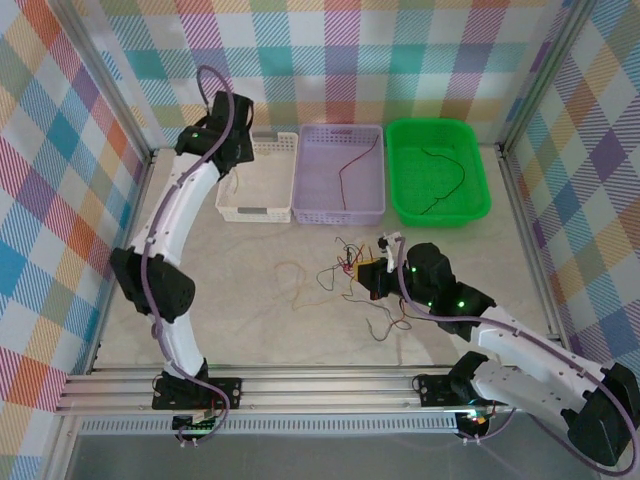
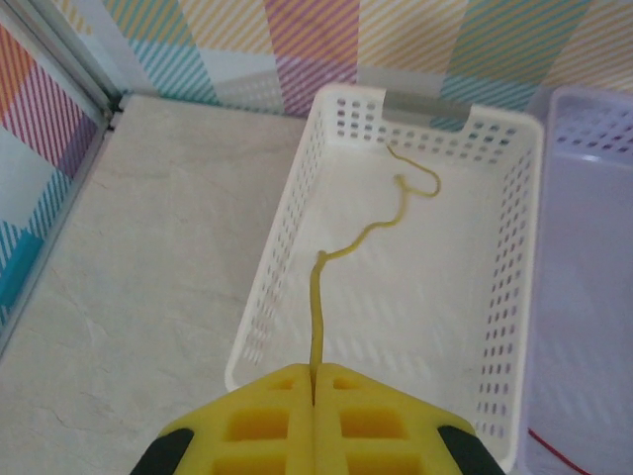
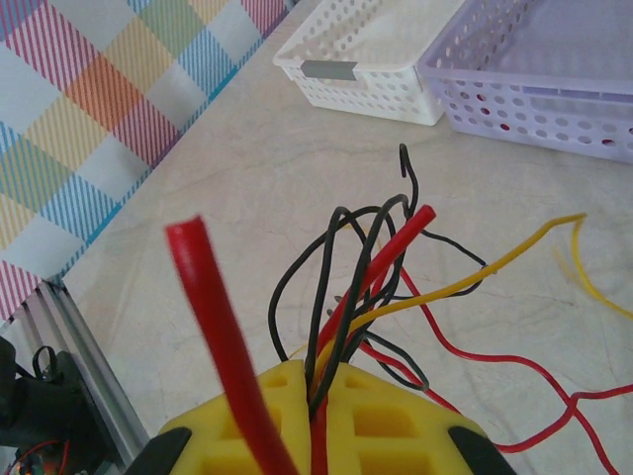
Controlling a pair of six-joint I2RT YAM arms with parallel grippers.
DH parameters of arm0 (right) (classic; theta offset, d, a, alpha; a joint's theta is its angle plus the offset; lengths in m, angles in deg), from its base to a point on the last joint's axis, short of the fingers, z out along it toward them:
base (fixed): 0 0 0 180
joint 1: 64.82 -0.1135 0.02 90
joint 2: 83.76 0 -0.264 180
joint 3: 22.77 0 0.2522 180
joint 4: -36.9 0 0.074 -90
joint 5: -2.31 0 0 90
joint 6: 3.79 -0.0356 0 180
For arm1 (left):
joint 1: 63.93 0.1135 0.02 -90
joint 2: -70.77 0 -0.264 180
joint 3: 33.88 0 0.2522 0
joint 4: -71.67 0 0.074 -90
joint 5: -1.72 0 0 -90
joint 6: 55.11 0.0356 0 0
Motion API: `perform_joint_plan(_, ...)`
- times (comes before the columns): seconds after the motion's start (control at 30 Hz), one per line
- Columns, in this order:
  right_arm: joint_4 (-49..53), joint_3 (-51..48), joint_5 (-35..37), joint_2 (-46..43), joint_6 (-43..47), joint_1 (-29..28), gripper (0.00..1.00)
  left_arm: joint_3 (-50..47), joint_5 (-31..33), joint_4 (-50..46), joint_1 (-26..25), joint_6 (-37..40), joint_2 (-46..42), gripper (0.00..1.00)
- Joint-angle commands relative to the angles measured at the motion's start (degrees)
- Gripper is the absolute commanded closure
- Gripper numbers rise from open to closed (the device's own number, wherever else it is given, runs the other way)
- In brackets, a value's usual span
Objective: Untangle the cables
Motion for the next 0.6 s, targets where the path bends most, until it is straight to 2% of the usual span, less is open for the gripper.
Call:
perform_joint_plan(0.0, 1.06, 2.24, -1.90, -1.67, -0.95, 0.04, 1.00, 3.28, 0.26, 0.46, 0.71, -0.93, 4.80, 1.00)
perform_joint_plan(0.23, 2.27, 3.12, -3.76, -3.71, -2.12, -0.32, 1.00, 10.21, 0.82, -1.51, 1.25, -1.87, 16.58, 1.00)
perform_joint_plan(0.47, 3.43, 3.76, -4.62, -5.30, -2.71, -0.99, 1.00, 22.35, -2.76, -4.85, 3.01, -4.84, 27.55, 1.00)
perform_joint_plan(0.57, 3.32, 3.53, -4.83, -4.89, -2.77, -1.17, 1.00, 26.56, -2.41, -5.18, 3.20, -4.74, 31.85, 1.00)
